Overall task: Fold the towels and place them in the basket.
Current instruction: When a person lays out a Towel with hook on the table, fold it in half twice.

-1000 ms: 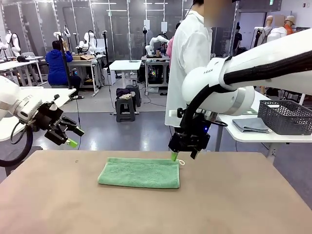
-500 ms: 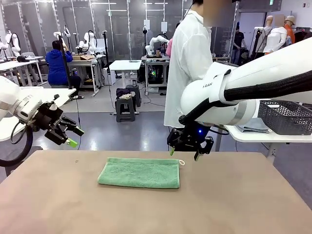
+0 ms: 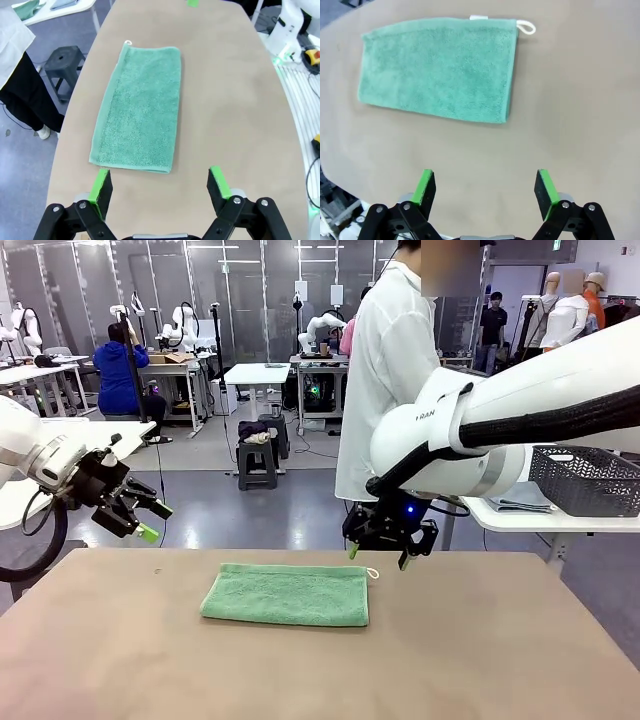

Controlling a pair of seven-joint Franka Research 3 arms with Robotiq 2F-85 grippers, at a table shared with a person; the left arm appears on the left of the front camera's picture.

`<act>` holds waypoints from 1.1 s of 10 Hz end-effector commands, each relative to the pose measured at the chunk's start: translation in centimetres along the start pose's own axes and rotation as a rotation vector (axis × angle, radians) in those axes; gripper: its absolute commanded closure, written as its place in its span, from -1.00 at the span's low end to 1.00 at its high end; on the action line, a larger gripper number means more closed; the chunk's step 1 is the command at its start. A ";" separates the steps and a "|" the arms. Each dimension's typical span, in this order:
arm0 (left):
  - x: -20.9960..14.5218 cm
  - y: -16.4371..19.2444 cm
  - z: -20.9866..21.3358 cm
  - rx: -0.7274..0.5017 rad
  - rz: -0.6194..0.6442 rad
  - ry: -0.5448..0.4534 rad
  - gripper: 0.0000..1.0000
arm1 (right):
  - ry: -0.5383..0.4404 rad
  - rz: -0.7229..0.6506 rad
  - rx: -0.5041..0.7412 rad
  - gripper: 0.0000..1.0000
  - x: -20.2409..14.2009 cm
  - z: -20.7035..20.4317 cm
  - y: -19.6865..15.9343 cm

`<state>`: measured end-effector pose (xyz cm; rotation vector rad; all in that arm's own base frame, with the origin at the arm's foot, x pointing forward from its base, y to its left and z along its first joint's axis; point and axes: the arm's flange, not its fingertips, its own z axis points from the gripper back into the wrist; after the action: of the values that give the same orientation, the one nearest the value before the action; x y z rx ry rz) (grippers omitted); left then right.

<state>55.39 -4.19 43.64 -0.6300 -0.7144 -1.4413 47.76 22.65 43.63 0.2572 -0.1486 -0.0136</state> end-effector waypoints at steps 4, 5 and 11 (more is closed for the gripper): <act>0.1 0.0 0.1 0.000 -0.001 -0.001 -0.91 | -0.031 -0.062 -0.138 -1.00 0.8 -6.4 4.0; 0.1 0.0 0.1 0.000 -0.001 -0.001 -0.91 | -0.051 -0.080 -0.155 -1.00 1.2 -7.8 4.5; 0.1 0.0 0.1 0.000 -0.001 -0.001 -0.91 | -0.080 -0.057 -0.198 -1.00 4.8 -13.7 3.4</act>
<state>55.38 -4.22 43.63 -0.6304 -0.7141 -1.4419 53.78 28.30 32.48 0.0755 -0.1807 -0.0623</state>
